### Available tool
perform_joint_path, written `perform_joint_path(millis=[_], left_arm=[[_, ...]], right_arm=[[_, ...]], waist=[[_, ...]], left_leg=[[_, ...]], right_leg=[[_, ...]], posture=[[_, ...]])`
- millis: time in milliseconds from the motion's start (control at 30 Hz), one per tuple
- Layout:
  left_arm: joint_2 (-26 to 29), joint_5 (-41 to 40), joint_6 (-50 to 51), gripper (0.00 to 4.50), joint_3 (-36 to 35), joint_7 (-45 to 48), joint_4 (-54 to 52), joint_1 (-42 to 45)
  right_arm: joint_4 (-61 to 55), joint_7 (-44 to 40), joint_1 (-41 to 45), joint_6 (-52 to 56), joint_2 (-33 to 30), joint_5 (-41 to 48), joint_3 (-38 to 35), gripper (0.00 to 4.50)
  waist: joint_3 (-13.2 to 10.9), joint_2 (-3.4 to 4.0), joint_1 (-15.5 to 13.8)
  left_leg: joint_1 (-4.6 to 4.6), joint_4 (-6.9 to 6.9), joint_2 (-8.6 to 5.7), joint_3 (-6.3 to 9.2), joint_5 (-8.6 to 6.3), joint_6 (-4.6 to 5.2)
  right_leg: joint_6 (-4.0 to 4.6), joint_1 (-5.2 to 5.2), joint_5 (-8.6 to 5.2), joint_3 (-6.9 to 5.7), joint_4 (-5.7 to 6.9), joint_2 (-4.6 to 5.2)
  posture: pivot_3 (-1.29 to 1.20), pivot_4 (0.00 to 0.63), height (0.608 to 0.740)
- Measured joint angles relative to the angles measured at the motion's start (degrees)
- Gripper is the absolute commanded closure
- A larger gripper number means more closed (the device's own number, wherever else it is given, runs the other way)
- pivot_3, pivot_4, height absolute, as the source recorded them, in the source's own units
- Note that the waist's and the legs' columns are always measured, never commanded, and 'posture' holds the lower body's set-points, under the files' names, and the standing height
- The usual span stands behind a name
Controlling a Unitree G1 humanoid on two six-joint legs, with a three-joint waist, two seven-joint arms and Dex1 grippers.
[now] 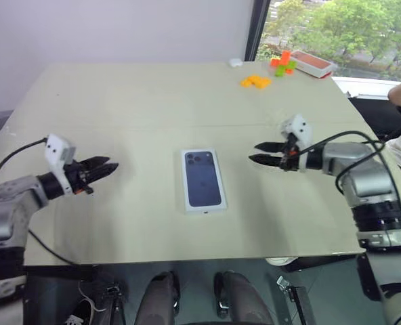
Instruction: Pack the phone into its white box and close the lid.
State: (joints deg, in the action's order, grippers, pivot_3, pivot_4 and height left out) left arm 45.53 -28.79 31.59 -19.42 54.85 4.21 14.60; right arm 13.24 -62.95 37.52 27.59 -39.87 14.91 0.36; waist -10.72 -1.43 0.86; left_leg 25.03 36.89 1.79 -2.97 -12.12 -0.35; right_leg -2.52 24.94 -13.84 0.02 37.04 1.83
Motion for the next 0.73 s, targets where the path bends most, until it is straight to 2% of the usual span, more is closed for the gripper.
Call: perform_joint_path(millis=[67, 100, 233, 433, 733], left_arm=[[1.02, -0.09, -0.68, 0.15, -1.04, 0.37, -0.11, -0.70], [1.61, -0.26, -0.77, 0.06, -1.49, 0.79, -0.21, -1.01], [3.79, -0.70, -0.81, 0.06, -3.65, 2.18, -0.29, -3.10], [4.41, -4.19, 1.75, 0.06, -5.87, 3.99, -4.33, -7.86], [5.23, -5.51, 1.77, 0.06, -8.49, 4.46, -6.09, -12.00]], right_arm=[[0.15, -0.85, -0.20, -0.84, -0.53, 0.15, -0.22, 0.02], [0.53, -1.30, -0.36, -1.31, -0.74, 0.19, -0.23, 0.00], [2.36, -2.61, -1.15, -2.89, -2.30, 0.08, -0.25, 0.00], [2.86, -3.94, -1.17, -4.06, -3.13, 0.44, -0.75, 0.00], [2.12, -4.85, -3.71, -5.31, -4.00, 0.44, -0.74, 0.00]], waist=[[0.00, 0.01, -0.06], [0.00, 0.00, -0.04], [-0.04, 0.07, 0.10], [-0.03, 0.07, 0.32], [-0.03, 0.09, 0.28]], left_leg=[[0.15, -0.06, 0.01, -0.01, -0.08, -0.14], [0.28, -0.07, 0.01, -0.02, -0.08, -0.15], [0.41, -0.20, -0.03, -0.14, -0.09, -0.17], [0.36, -0.77, -0.07, -0.29, -0.02, -0.28], [0.37, -0.76, -0.07, -0.41, 0.01, -0.30]], right_leg=[[0.03, 0.17, 0.01, -0.02, 0.02, 0.09], [0.04, 0.32, 0.01, -0.06, 0.02, 0.13], [0.05, 0.46, 0.02, -0.04, -0.08, 0.27], [0.05, 0.61, 0.02, -0.06, -0.23, 0.40], [0.12, 0.59, -0.03, -0.18, -0.19, 0.52]], posture=[[0.00, 0.150, 0.740], [0.00, 0.150, 0.740], [0.00, 0.150, 0.740], [0.00, 0.150, 0.740], [0.00, 0.150, 0.740]])
